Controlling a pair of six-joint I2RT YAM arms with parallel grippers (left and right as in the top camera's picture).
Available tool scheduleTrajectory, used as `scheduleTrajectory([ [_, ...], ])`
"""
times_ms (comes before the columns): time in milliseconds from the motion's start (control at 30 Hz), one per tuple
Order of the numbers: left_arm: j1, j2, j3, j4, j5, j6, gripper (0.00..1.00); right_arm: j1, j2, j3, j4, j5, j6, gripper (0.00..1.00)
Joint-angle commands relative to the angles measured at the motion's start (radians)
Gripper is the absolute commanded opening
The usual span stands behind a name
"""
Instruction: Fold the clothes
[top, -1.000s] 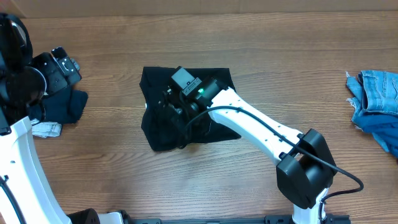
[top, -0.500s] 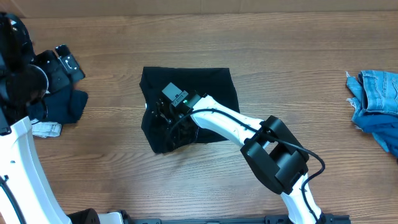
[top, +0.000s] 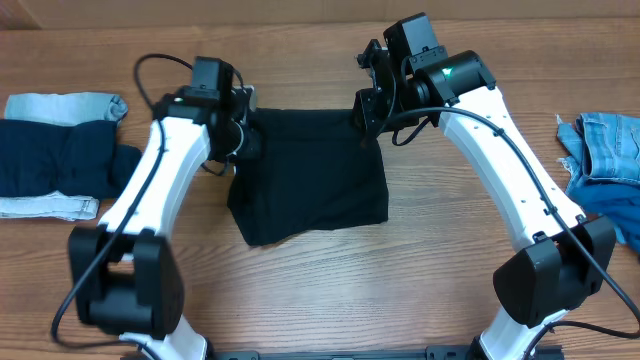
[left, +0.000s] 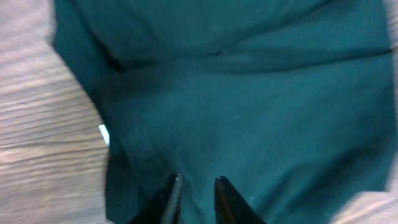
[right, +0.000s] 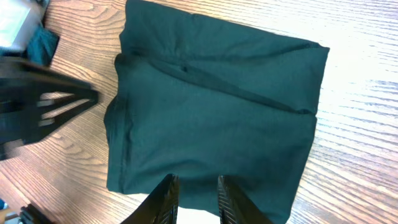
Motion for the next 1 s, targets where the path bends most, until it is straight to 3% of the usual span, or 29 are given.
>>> scheduleTrajectory([
  [0,0.000,0.139,-0.010,0.082,-0.019,0.018,0.10,0.003,-0.003,0.000,-0.013,0.003,0.004,0.24],
  [133,0.003,0.296,-0.010,0.222,-0.068,0.074,0.09,0.003,-0.003,0.000,-0.053,0.030,0.004,0.20],
  [267,0.037,0.306,0.002,0.352,-0.122,-0.040,0.15,0.003,-0.003,0.000,-0.089,0.107,0.004,0.21],
  [367,0.048,0.306,0.042,0.333,-0.104,-0.055,0.21,0.003,-0.003,-0.002,-0.119,0.113,0.004,0.28],
  [467,0.043,0.306,0.121,0.249,-0.067,-0.022,0.24,0.011,-0.002,-0.090,-0.158,0.112,0.004,0.15],
  [533,0.039,0.306,0.141,0.256,-0.070,-0.018,0.31,0.021,0.000,-0.221,-0.108,0.100,0.004,0.08],
  [600,0.039,0.306,0.141,0.261,-0.070,-0.019,0.32,0.024,0.000,-0.385,-0.002,0.060,0.003,0.08],
  [700,0.039,0.306,0.141,0.255,-0.063,-0.019,0.32,0.023,0.000,-0.533,0.202,-0.043,-0.108,0.08],
  [800,0.021,0.306,0.141,0.251,0.020,-0.019,0.32,0.024,0.000,-0.547,0.280,-0.080,-0.109,0.08],
  [967,-0.052,0.309,0.127,0.257,-0.067,0.017,0.33,0.024,0.007,-0.551,0.311,-0.079,-0.109,0.08],
])
